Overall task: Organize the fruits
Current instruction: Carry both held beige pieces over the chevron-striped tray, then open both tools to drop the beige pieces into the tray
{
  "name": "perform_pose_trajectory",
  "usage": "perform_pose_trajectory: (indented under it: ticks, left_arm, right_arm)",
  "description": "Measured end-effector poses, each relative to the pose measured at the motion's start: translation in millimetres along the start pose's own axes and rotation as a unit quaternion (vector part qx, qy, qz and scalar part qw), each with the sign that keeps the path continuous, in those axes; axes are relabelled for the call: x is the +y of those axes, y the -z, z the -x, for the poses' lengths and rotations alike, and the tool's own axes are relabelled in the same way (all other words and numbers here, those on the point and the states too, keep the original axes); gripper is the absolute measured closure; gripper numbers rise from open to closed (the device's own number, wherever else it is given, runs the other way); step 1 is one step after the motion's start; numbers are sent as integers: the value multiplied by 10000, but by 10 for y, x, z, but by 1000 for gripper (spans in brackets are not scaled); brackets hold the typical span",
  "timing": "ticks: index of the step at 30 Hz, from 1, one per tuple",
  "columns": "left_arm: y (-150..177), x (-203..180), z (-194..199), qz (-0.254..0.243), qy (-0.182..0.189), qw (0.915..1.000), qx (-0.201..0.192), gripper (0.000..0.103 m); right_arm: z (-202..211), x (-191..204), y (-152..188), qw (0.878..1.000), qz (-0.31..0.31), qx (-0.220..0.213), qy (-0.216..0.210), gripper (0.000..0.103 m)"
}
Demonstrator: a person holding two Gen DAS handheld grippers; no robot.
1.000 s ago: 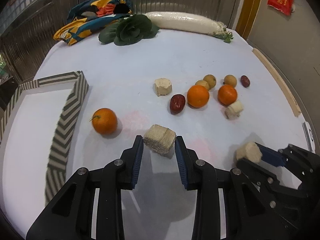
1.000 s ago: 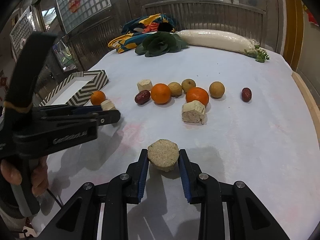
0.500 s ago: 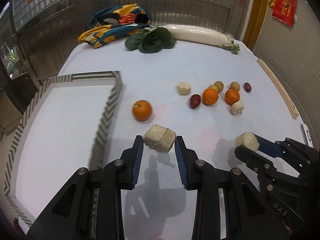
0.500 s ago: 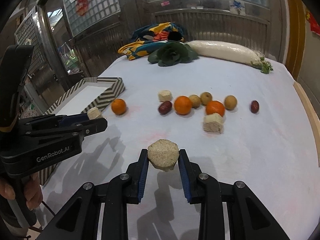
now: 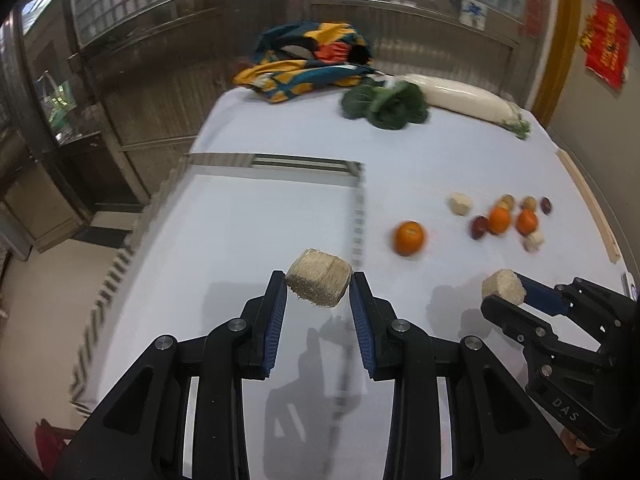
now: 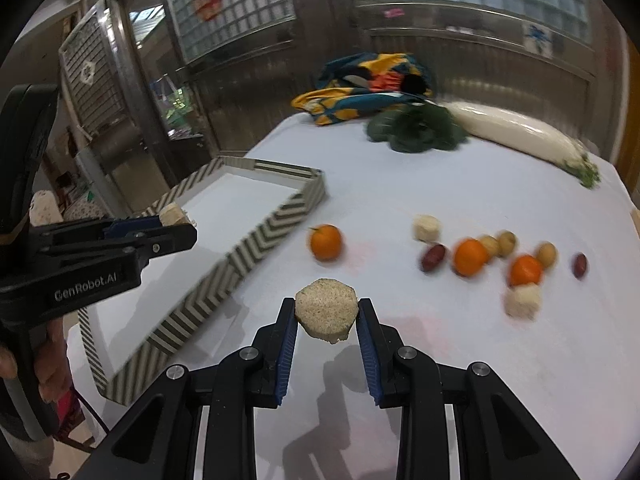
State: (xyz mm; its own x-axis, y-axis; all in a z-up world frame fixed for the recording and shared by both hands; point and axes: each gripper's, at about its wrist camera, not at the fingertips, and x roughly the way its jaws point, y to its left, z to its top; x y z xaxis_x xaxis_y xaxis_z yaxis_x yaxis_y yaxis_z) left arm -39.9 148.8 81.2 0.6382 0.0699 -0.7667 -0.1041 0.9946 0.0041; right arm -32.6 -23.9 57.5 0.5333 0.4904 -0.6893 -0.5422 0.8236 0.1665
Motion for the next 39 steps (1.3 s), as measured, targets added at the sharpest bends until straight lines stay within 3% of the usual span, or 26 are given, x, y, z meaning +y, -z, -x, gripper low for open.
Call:
perform_pose_trajectory:
  ticks: [7, 15, 29, 39]
  left_arm:
    - [-39, 451, -82, 240, -256, 9994, 63, 71]
    - [-49, 733, -387, 533, -219, 9975, 412, 71]
    - [-248, 907, -936, 928, -209, 9913, 914, 72]
    - [-265, 965, -1058, 1022, -282, 9896, 975, 70]
  right_arm:
    - [-269, 365, -201, 9992, 295, 99, -243, 74]
    - [-595, 710, -403, 9969, 651, 245, -361, 74]
    - [-1332, 968, -699, 9881, 1372, 666, -213, 74]
    - [-1649, 1037, -707, 9837, 1526, 885, -360, 74]
